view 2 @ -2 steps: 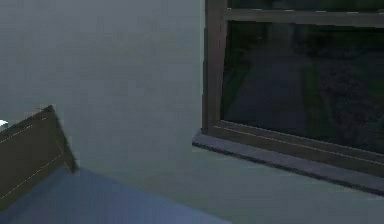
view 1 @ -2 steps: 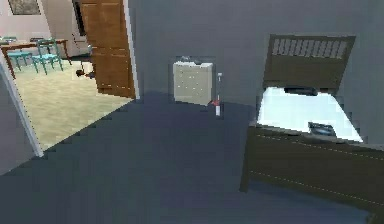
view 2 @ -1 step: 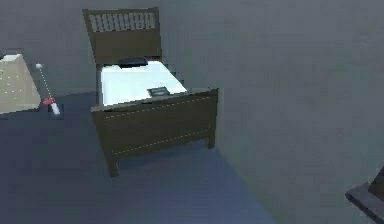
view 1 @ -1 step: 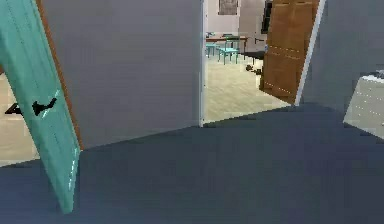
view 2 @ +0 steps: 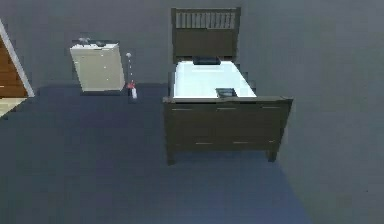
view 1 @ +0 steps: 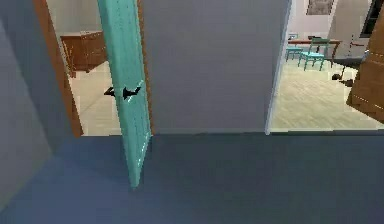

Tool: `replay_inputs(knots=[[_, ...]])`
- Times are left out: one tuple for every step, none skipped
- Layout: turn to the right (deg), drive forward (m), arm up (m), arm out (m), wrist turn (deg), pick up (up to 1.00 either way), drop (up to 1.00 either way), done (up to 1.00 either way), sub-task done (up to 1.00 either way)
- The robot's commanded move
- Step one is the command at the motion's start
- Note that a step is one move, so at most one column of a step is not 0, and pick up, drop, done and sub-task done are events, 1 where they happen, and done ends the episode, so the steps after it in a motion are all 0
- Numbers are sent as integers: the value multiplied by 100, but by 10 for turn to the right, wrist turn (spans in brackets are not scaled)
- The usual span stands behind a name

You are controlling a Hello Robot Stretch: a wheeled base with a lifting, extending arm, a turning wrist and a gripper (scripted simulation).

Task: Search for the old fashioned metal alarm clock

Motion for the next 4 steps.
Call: replay_inputs(knots=[[0, 65, 0, 0, 0, 0, 0, 0, 0], [-450, 0, 0, 0, 0, 0, 0, 0, 0], [0, 60, 0, 0, 0, 0, 0, 0, 0], [-450, 0, 0, 0, 0, 0, 0, 0, 0]])
